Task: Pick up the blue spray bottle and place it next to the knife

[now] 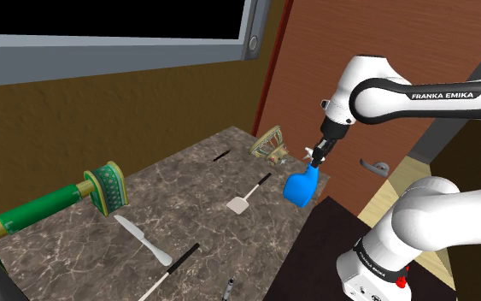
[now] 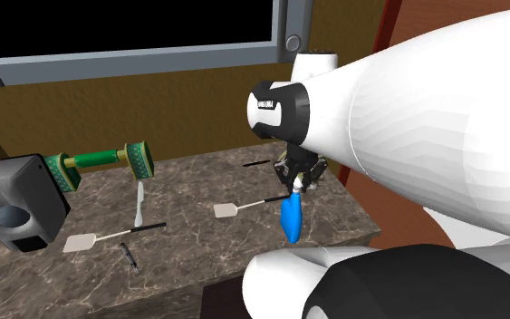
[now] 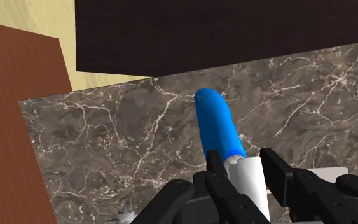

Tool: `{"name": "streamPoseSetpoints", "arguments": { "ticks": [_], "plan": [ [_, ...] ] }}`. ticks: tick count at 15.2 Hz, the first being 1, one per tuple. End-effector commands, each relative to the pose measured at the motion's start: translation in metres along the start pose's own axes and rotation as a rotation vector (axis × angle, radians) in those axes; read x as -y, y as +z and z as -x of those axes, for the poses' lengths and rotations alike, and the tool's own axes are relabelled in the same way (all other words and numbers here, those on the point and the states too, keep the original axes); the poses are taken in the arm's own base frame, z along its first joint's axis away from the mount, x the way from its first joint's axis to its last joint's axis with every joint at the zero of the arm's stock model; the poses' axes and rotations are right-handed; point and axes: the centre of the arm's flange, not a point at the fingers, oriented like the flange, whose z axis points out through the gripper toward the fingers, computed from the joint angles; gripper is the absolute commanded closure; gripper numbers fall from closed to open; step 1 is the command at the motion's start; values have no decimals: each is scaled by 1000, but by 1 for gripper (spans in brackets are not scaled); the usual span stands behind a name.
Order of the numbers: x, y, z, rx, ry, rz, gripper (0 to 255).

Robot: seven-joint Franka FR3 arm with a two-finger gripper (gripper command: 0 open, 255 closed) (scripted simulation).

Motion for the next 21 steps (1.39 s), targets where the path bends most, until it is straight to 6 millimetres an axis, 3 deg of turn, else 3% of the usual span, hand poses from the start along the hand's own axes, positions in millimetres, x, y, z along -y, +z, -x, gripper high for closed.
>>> {"name": "streamPoseSetpoints", "arguments": {
  "ticks": [1,8,21],
  "plan": [
    [0,0,0,0,0,0,255],
    [0,0,0,0,0,0,255],
    [0,-69,1,0,0,0,255]
  ]
}}
